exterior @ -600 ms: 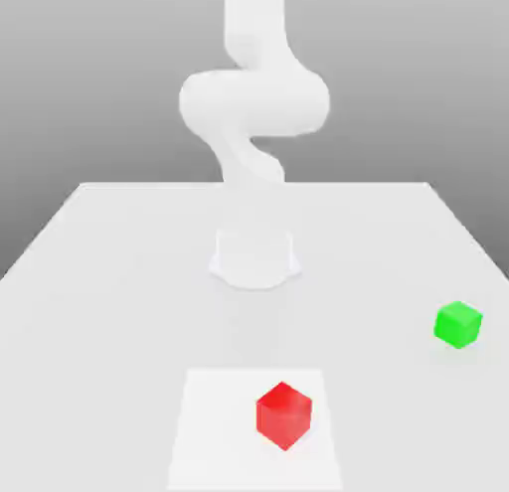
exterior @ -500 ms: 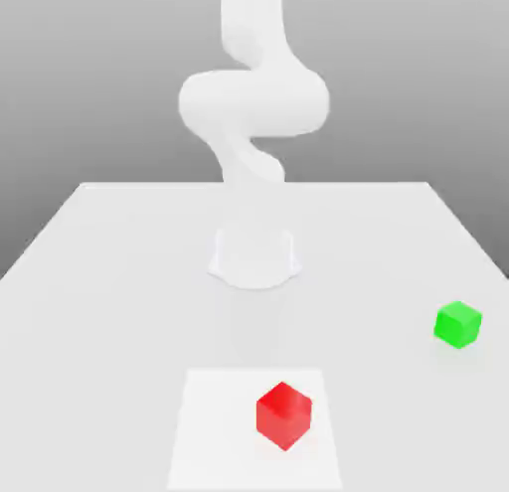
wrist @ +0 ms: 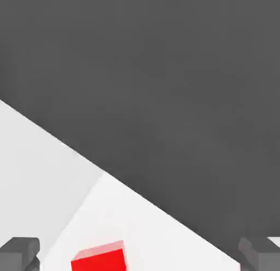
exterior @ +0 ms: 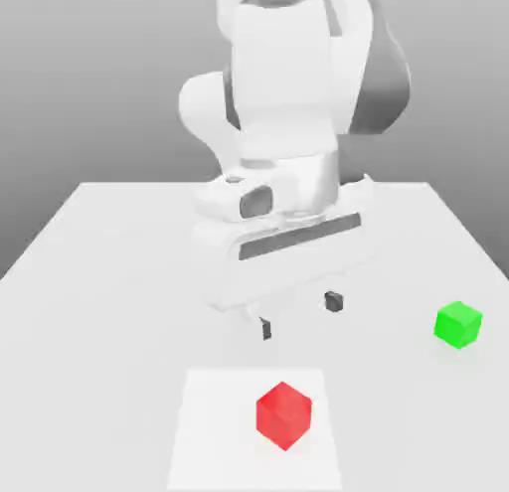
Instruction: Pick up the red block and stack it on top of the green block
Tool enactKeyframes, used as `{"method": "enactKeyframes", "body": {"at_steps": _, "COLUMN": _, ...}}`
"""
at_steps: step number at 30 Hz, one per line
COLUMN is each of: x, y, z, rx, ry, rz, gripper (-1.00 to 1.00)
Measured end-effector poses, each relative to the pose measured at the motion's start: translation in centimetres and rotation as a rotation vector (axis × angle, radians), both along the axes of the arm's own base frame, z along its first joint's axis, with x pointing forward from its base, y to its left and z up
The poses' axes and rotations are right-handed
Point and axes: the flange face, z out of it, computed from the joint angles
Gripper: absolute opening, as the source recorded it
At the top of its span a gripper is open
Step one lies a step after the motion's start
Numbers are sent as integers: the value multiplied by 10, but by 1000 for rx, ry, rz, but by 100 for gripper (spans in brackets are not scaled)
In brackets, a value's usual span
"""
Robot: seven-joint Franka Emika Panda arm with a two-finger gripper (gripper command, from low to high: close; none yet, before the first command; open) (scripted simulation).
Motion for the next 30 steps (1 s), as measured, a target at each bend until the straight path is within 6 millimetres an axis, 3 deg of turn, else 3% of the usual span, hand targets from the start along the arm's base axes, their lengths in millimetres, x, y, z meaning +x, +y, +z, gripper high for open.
{"method": "enactKeyframes", "body": {"at_steps": 3, "x": -20, "y": -1, "z": -54, "rx": -49, "ry": 80, "rz": 94, "gripper": 0}}
{"method": "enactKeyframes", "body": {"at_steps": 9, "x": -26, "y": -2, "z": -123, "rx": -62, "ry": 103, "rz": 120, "gripper": 0}}
{"method": "enactKeyframes", "body": {"at_steps": 10, "x": -26, "y": -2, "z": -129, "rx": -62, "ry": 103, "rz": 120, "gripper": -100}}
{"method": "enactKeyframes", "body": {"at_steps": 17, "x": -26, "y": -2, "z": -129, "rx": -62, "ry": 105, "rz": 120, "gripper": -100}}
{"method": "enactKeyframes", "body": {"at_steps": 23, "x": -27, "y": 2, "z": -73, "rx": -61, "ry": 105, "rz": 124, "gripper": -100}}
{"method": "enactKeyframes", "body": {"at_steps": 26, "x": -44, "y": 70, "z": -62, "rx": -58, "ry": 106, "rz": 201, "gripper": -100}}
{"method": "enactKeyframes", "body": {"at_steps": 30, "x": -84, "y": 155, "z": -52, "rx": -58, "ry": 108, "rz": 286, "gripper": -100}}
